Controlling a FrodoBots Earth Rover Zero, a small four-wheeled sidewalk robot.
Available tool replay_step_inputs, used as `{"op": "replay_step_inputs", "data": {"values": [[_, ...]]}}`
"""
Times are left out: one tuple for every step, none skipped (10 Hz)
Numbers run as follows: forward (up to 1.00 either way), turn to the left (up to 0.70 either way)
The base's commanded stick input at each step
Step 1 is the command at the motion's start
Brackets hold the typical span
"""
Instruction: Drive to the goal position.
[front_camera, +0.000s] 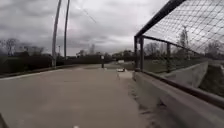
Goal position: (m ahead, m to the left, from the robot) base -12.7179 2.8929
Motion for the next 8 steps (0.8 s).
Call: {"op": "replay_step_inputs", "data": {"values": [[0.00,0.00],[0.00,0.00],[0.00,0.00],[0.00,0.00],[0.00,0.17],[0.00,0.54],[0.00,0.70],[0.00,0.70]]}}
